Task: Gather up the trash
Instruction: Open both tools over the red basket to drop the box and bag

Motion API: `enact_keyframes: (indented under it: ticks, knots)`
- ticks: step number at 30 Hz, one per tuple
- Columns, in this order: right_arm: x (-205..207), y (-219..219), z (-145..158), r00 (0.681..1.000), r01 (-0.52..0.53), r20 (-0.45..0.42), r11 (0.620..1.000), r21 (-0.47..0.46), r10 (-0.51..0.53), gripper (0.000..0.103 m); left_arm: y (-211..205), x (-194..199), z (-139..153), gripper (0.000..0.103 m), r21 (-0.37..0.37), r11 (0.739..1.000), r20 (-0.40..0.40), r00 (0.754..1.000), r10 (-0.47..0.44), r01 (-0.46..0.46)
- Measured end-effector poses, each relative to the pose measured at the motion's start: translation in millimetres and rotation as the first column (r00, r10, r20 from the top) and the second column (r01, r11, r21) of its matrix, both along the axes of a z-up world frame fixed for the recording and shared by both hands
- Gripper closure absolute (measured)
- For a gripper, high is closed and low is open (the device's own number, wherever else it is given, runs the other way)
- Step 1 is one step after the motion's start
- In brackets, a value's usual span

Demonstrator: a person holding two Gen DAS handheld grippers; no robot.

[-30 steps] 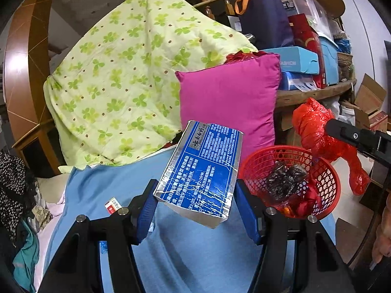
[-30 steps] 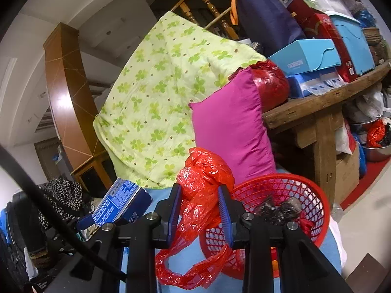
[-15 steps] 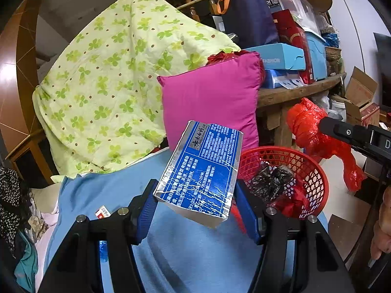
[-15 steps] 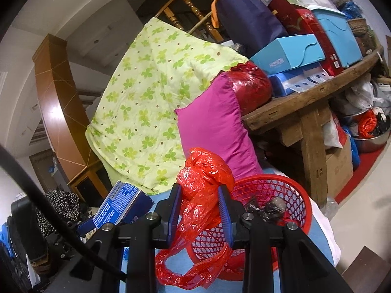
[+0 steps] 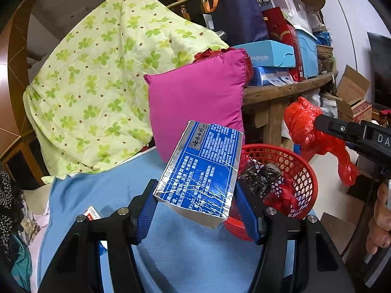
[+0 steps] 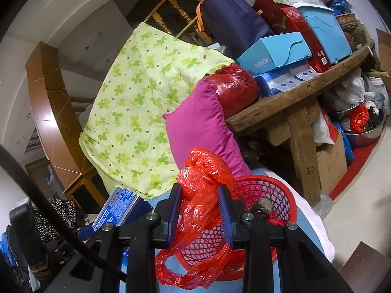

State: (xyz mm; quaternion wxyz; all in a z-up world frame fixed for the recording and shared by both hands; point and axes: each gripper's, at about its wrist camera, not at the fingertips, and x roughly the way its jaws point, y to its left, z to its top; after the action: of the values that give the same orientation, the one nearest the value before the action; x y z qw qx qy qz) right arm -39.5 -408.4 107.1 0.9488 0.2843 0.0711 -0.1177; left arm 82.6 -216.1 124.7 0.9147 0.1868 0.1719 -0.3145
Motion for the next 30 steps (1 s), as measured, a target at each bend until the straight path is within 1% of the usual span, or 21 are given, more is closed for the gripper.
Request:
enact_keyframes:
  ticks: [4, 9, 12, 15, 16, 19, 21, 23, 26, 27, 28, 30]
  knots:
    - [-4, -10, -5, 1.000, 0.029, -0.002, 0.999, 0.017, -0.029, 0.071, 2, 6, -4, 0.039, -0.020, 0.999, -0.040, 0.999, -0.025, 0.024]
    - [-7, -31, -15, 0.998, 0.059, -0.005, 0.995, 0.083, -0.059, 0.071, -3, 17, -6, 0.039, -0.047, 0.997, -0.096, 0.994, -0.059, 0.055]
    - [-3, -38, -23, 0.998, 0.058, -0.013, 0.991, 0.118, -0.057, 0.071, -12, 21, -7, 0.039, -0.051, 0.996, -0.121, 0.990, -0.076, 0.071]
    - [2, -44, -31, 0.999, 0.051, -0.022, 0.987, 0.150, -0.048, 0.070, -26, 22, -10, 0.039, -0.045, 0.994, -0.126, 0.987, -0.100, 0.095]
    - [4, -46, -34, 0.999, 0.046, -0.025, 0.986, 0.163, -0.042, 0.069, -30, 23, -11, 0.038, -0.044, 0.994, -0.130, 0.986, -0.107, 0.102]
    - [12, -51, -44, 0.999, 0.029, -0.033, 0.977, 0.209, -0.022, 0.069, -45, 26, -15, 0.036, -0.043, 0.992, -0.152, 0.980, -0.125, 0.120]
    - [19, -56, -51, 1.000, 0.008, -0.031, 0.969, 0.246, -0.001, 0.068, -56, 30, -20, 0.036, -0.044, 0.989, -0.178, 0.973, -0.149, 0.143]
    - [25, -59, -57, 0.999, -0.006, -0.033, 0.961, 0.275, 0.016, 0.067, -61, 33, -24, 0.036, -0.035, 0.989, -0.187, 0.971, -0.151, 0.147]
    - [30, -61, -62, 0.999, -0.019, -0.027, 0.952, 0.306, 0.029, 0.062, -58, 37, -29, 0.036, -0.038, 0.989, -0.193, 0.970, -0.149, 0.144]
    - [29, -61, -63, 0.999, -0.022, -0.019, 0.951, 0.309, 0.030, 0.050, -55, 38, -30, 0.036, -0.040, 0.989, -0.193, 0.970, -0.146, 0.141]
    - [27, -61, -62, 1.000, -0.019, -0.009, 0.952, 0.305, 0.023, 0.042, -50, 40, -30, 0.036, -0.040, 0.990, -0.191, 0.972, -0.139, 0.134]
    - [23, -59, -61, 1.000, 0.002, 0.002, 0.961, 0.278, -0.002, 0.042, -37, 44, -32, 0.036, -0.041, 0.993, -0.184, 0.976, -0.114, 0.108]
